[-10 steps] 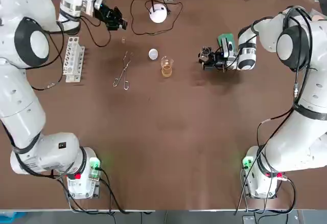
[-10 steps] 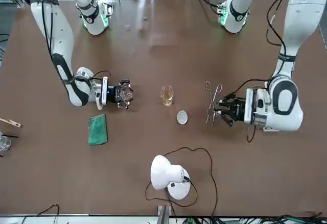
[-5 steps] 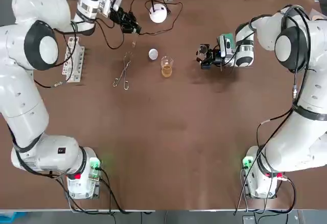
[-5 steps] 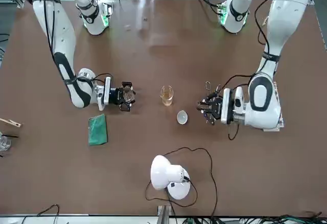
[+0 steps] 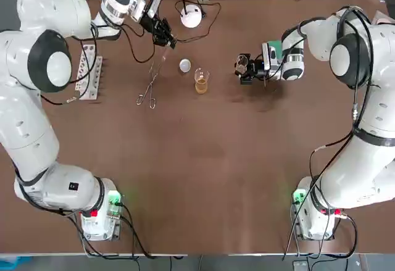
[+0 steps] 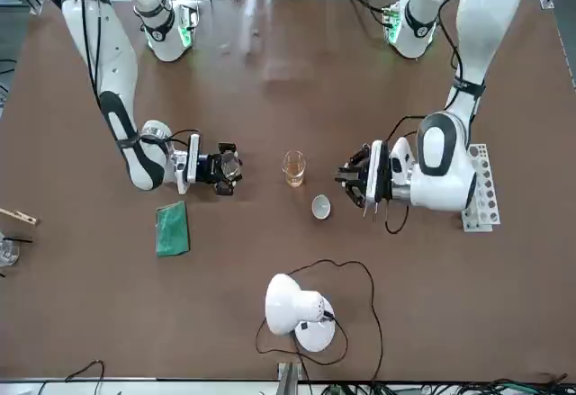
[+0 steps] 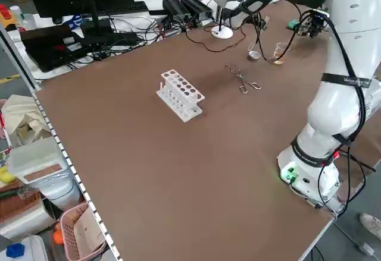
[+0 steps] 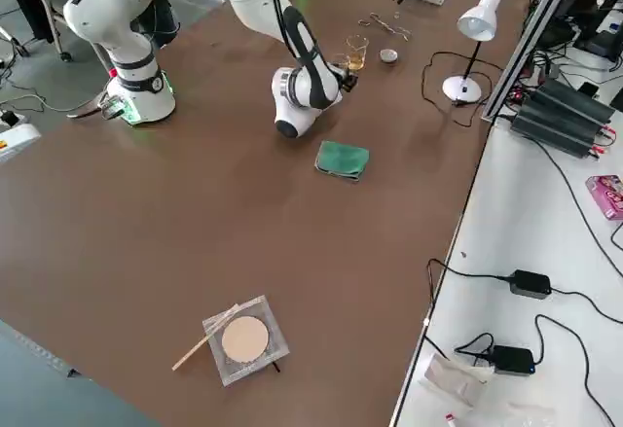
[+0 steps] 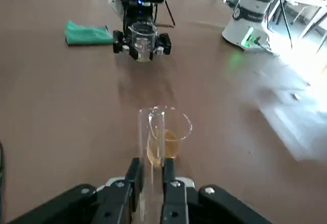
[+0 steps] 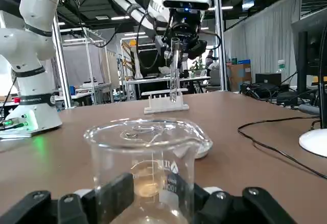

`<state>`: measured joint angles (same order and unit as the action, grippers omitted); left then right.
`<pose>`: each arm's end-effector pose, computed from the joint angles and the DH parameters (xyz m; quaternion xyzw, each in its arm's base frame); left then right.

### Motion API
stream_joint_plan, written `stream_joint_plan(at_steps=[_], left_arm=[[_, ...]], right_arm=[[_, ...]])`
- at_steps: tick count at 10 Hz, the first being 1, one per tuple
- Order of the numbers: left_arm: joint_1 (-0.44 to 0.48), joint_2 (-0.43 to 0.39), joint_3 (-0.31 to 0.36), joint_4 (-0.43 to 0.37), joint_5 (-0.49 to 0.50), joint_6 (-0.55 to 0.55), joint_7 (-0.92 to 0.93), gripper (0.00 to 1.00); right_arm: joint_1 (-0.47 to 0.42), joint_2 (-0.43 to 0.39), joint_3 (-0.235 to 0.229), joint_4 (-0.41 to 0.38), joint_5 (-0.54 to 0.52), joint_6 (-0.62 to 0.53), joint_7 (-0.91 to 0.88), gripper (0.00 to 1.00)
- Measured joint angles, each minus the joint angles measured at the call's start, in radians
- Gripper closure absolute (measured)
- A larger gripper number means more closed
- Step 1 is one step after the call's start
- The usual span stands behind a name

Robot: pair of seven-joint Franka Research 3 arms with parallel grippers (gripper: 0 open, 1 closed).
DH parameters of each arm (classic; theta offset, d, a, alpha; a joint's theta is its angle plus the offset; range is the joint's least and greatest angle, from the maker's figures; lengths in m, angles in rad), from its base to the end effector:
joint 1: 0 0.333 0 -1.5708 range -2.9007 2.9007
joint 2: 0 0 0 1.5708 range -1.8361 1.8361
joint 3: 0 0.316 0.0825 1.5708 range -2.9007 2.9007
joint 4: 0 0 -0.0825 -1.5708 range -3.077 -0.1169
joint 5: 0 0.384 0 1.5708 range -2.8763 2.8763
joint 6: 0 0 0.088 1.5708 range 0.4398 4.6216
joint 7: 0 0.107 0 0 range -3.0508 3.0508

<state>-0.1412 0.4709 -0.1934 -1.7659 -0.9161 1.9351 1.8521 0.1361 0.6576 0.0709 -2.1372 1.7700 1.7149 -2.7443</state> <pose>0.5901 -0.2514 0.3073 0.5934 -0.6695 0.1937 0.4025 0.4901 0.1983 0.1143 -0.5333 -0.4782 -0.4878 0.4990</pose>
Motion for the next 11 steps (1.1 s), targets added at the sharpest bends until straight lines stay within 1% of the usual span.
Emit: stream_joint_plan(at_steps=[2, 4, 6, 8, 11], left_arm=[[-0.038, -0.017, 0.001, -0.012, 0.081, 0.044, -0.083, 0.79], [-0.082, -0.019, 0.001, -0.038, 0.132, 0.101, -0.161, 0.79], [-0.122, -0.022, 0.002, -0.035, 0.224, 0.126, -0.3, 0.79], [-0.166, -0.023, 0.002, -0.037, 0.24, 0.158, -0.374, 0.79], [-0.193, -0.013, 0.003, -0.041, 0.243, 0.193, -0.406, 0.79]], right_arm=[[0.0, 0.0, -0.002, 0.001, 0.0, 0.001, -0.001, 0.61], [0.001, 0.0, -0.002, 0.001, 0.0, 0.003, -0.001, 0.61], [0.002, 0.0, -0.002, 0.001, 0.0, 0.005, -0.001, 0.61], [0.002, 0.0, -0.002, 0.001, 0.001, 0.005, -0.001, 0.61], [0.008, 0.0, -0.002, 0.012, 0.001, 0.005, -0.001, 0.61]])
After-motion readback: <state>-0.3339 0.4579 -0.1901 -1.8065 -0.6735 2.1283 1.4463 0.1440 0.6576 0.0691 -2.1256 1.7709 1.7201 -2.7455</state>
